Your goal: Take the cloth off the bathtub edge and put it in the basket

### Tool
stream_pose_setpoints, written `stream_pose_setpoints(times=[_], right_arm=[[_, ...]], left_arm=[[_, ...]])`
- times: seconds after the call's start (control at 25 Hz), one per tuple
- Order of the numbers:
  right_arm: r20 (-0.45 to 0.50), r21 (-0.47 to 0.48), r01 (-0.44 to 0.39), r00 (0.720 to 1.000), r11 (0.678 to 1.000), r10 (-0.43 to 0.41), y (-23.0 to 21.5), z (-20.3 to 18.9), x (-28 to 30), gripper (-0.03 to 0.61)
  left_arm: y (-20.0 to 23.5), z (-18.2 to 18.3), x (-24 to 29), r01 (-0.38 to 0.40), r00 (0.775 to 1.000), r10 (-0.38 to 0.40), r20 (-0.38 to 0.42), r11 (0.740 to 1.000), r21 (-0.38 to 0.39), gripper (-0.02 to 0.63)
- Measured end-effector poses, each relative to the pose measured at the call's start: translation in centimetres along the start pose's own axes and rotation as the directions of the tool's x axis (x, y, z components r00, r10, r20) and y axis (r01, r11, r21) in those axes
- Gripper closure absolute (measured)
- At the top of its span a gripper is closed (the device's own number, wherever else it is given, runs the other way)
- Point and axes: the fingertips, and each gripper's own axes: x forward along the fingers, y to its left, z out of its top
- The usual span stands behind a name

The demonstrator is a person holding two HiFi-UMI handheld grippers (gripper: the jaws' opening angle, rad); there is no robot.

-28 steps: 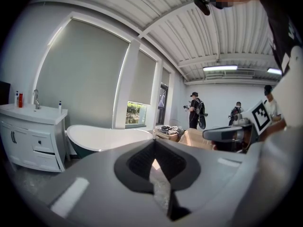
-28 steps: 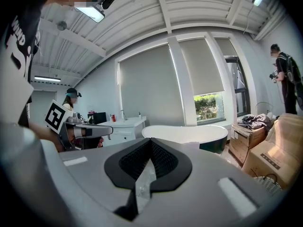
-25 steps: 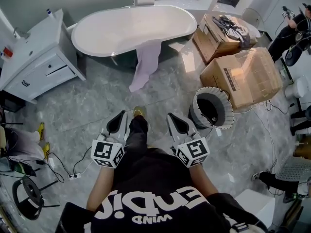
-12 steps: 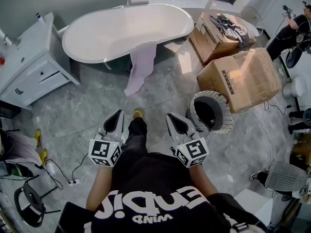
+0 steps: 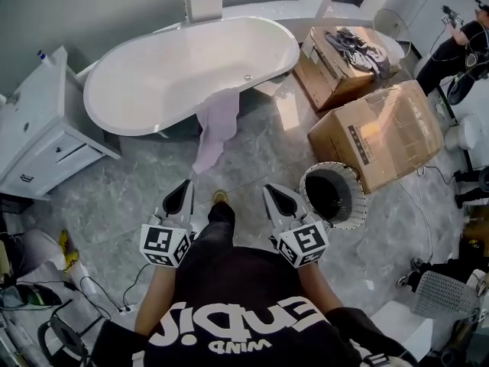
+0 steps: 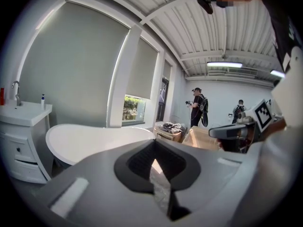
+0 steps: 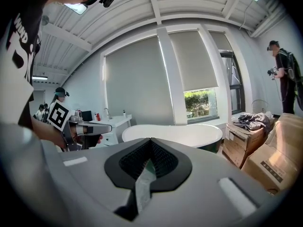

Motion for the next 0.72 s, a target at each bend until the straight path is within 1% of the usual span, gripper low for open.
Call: stream_pose_setpoints(times=[0.16, 0.36, 0.56, 0.72], right_arm=[[0.002, 0.012, 0.016, 1.000, 1.000, -0.016, -2.5, 1.7, 4.1, 0.569], [-0.002, 0.019, 0.022, 1.000, 1.000, -0.022, -4.4, 3.7, 9.3, 0.569], [-0.004, 0.012, 0.018, 1.000, 1.000, -0.018, -5.7, 5.6, 13.3, 0.569], [-0.001, 0.007, 0.031, 1.000, 0.999, -0.031, -6.9, 6.8, 15.6, 0.569]], left_arm=[[2.3, 2.0, 4.1, 0.032, 0.999, -0.032, -0.004, 0.999, 0.015, 0.615], [5.7, 4.6, 8.6, 0.057, 0.998, -0.056, -0.015, 0.998, 0.040, 0.615], [8.4, 6.4, 11.9, 0.074, 0.997, -0.074, -0.019, 0.996, 0.047, 0.615], [9.7, 7.5, 14.1, 0.091, 0.996, -0.091, -0.010, 0.995, 0.040, 0.615]])
